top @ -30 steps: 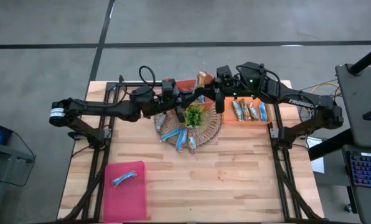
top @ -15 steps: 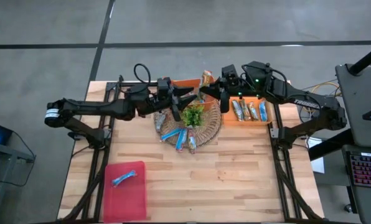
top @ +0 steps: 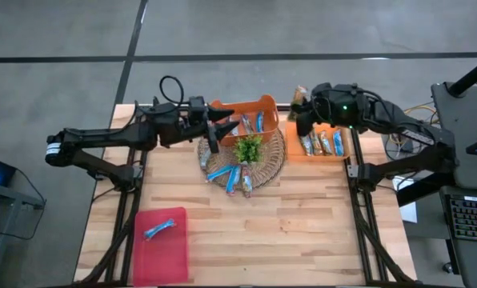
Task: Pick and place Granola Bars by type
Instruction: Put the orange granola bar into the orange bin
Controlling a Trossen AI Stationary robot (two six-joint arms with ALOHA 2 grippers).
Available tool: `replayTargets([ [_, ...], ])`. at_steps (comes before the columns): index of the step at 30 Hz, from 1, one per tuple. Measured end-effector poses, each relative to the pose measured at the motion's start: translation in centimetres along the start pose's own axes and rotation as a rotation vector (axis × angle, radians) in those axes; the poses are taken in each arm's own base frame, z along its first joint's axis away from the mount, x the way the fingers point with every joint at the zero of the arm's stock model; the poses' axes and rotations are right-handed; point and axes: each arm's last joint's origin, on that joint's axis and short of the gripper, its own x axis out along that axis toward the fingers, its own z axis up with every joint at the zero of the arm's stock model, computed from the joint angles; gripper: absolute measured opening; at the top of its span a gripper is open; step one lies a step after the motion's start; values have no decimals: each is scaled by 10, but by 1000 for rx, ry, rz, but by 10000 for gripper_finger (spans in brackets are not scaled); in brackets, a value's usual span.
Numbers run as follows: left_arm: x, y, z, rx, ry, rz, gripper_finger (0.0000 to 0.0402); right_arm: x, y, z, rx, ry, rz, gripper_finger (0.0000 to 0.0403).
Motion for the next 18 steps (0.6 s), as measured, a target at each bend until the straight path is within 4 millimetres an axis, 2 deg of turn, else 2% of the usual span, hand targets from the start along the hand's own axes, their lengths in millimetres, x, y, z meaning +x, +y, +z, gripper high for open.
replayTargets([
  [5, 0, 2, -6, 8, 51, 14, 208, -2, -22, -8, 86, 98, -166, 11],
  [10, 0, 2, -8, -1, 66, 15, 208, 8, -56, -15, 212, 277, -335, 11],
  [14, 0, 2, -8, -7, 70, 5, 208, 24, -85, -16, 314, 424, -378, 11],
  [18, 0, 2, -9, -6, 78, 7, 208, 49, -108, -18, 361, 546, -406, 11],
])
